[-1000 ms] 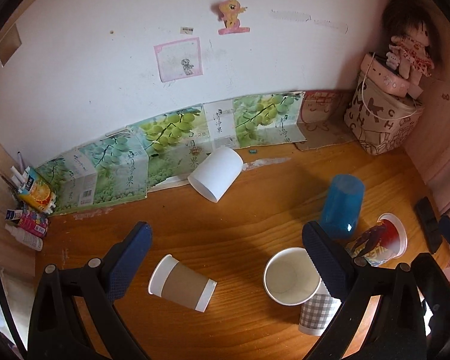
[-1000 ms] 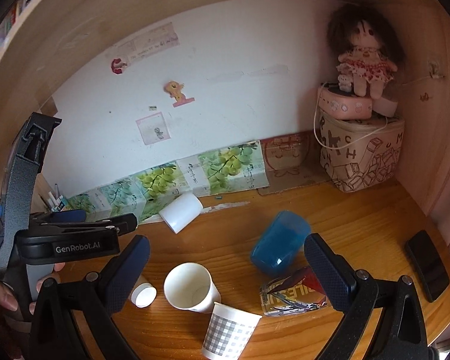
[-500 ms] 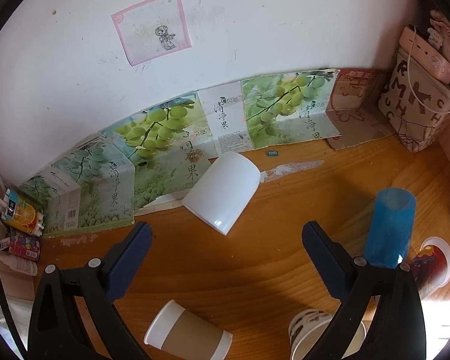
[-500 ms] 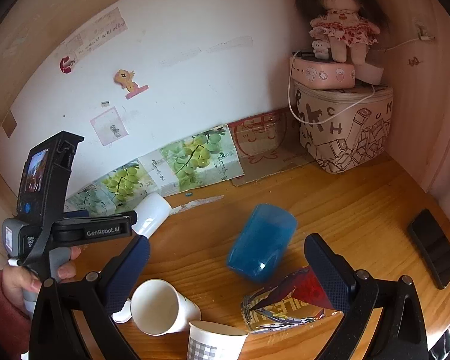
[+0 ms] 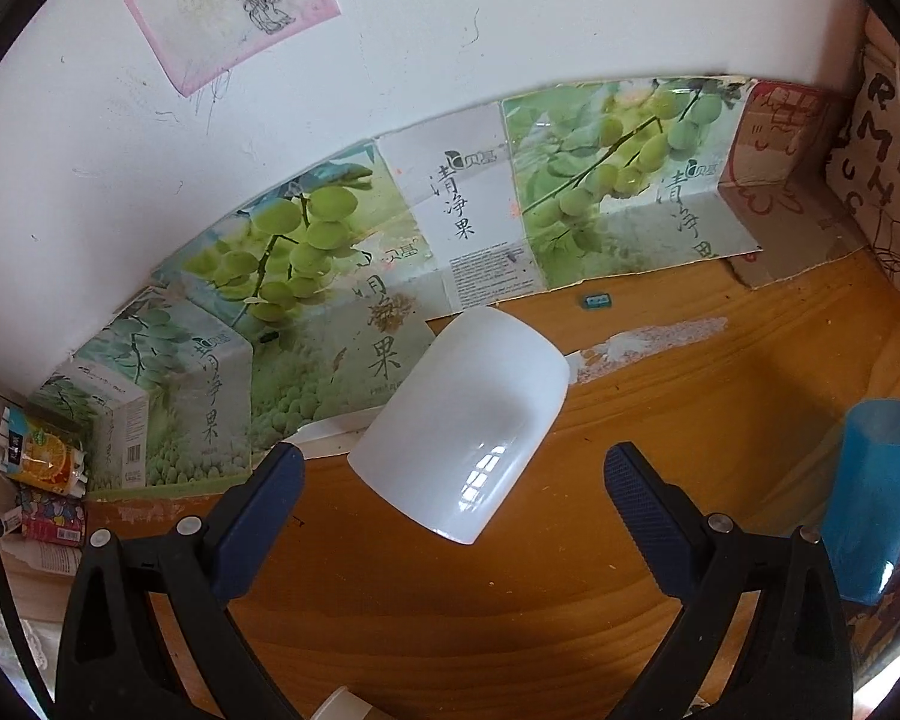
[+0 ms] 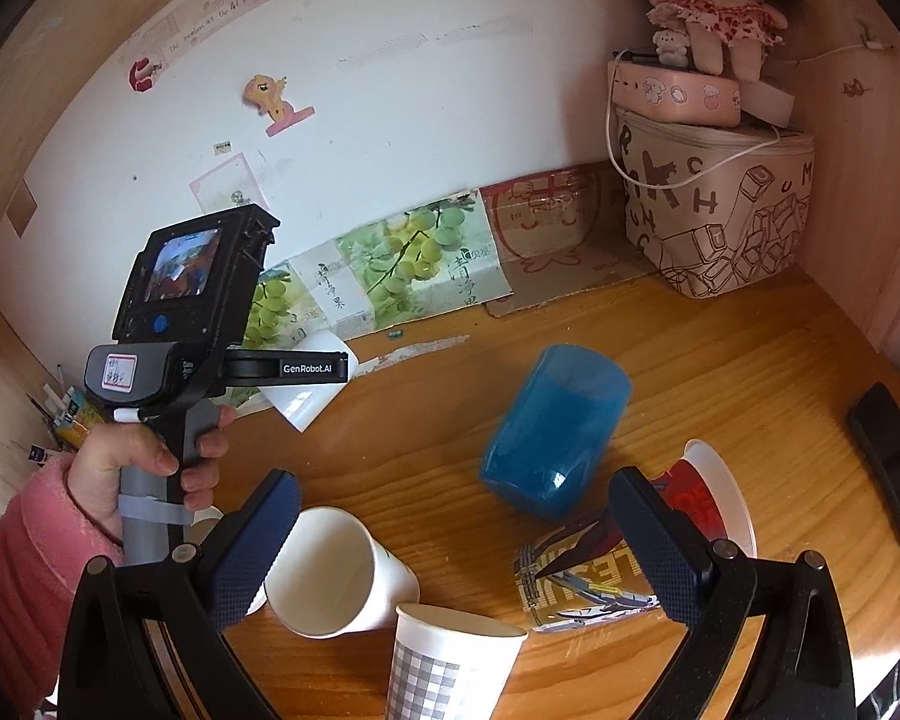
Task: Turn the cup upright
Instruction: 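Close the left gripper around the body of the white cup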
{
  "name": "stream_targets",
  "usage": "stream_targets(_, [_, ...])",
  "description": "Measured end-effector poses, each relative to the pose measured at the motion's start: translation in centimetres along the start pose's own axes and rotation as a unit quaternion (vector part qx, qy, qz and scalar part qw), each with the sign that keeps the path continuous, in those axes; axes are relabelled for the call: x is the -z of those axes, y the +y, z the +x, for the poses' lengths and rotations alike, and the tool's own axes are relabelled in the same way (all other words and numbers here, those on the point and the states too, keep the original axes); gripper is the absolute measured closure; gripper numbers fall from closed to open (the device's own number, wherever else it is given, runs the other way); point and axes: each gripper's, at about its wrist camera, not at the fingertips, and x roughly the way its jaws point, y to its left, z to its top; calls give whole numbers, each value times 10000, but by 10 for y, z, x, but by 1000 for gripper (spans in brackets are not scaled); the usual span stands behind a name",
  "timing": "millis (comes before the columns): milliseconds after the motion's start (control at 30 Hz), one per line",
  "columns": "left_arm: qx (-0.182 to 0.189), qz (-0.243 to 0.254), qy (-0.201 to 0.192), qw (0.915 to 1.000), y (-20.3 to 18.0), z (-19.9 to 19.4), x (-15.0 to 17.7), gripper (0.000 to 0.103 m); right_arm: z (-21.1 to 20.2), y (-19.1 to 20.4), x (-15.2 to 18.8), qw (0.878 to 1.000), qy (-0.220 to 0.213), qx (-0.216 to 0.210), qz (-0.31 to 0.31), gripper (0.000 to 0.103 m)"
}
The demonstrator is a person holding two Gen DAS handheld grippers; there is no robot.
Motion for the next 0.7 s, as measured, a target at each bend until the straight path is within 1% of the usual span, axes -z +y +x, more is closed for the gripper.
stream_targets(300, [-137, -21, 359, 9993, 5, 32, -3, 3, 6, 0, 0, 9999, 81, 40, 44, 0])
stream_targets(467, [78, -197, 614, 9979, 10, 48, -7, 3, 9, -2, 0, 9998, 115, 76, 115, 0])
stream_targets(567, [285, -250, 737, 9966, 10, 53, -10, 3, 11, -3, 0, 9997, 137, 86, 169, 0])
stream_targets(600, [297, -246, 736, 9965, 10, 54, -10, 3, 11, -3, 0, 9997, 143, 79, 187, 0])
stream_targets(700, [258, -144, 709, 9970, 7, 56, -12, 8, 12, -4, 0, 9996, 152, 91, 240, 0])
